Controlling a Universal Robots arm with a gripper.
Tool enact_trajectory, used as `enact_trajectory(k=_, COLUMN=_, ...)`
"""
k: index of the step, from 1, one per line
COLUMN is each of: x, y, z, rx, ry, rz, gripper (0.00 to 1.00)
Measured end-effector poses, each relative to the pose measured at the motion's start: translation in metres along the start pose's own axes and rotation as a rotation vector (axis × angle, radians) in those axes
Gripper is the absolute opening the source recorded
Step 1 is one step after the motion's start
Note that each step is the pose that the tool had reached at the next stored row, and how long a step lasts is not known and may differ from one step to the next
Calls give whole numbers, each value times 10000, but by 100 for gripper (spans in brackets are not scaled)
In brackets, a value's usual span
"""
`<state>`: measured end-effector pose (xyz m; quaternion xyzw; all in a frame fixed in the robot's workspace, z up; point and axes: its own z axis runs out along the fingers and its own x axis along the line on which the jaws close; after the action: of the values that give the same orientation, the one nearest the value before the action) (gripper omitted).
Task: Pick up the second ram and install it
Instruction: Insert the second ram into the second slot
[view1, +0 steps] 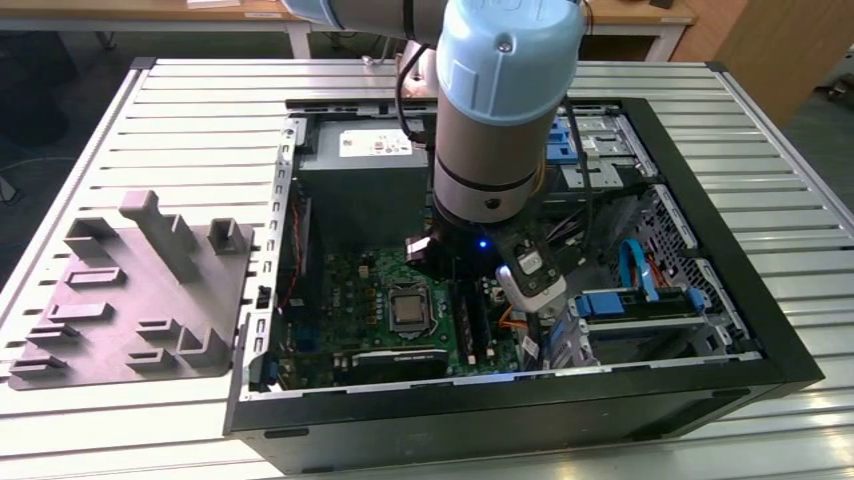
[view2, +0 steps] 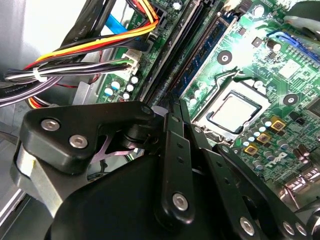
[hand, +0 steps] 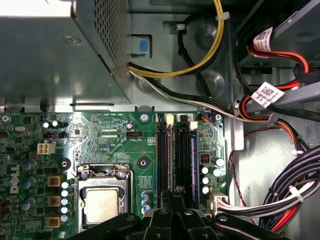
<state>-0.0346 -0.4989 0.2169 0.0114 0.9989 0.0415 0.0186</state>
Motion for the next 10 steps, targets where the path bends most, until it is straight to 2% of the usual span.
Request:
enact_trajectory(k=3, x=0, y=0, z=2, rx=-1, ry=-1, rz=0, gripper=12)
enact_trajectory(k=4, x=0, y=0, z=2, rx=-3, ry=-1, rz=0, gripper=18)
enact_trajectory(k=6, x=0, y=1, z=-9, rx=1, ry=1, rz=0, gripper=18)
enact_trajectory(k=10, x=-4, y=9, z=-101, rx=-1, ry=0, rz=0, gripper=18)
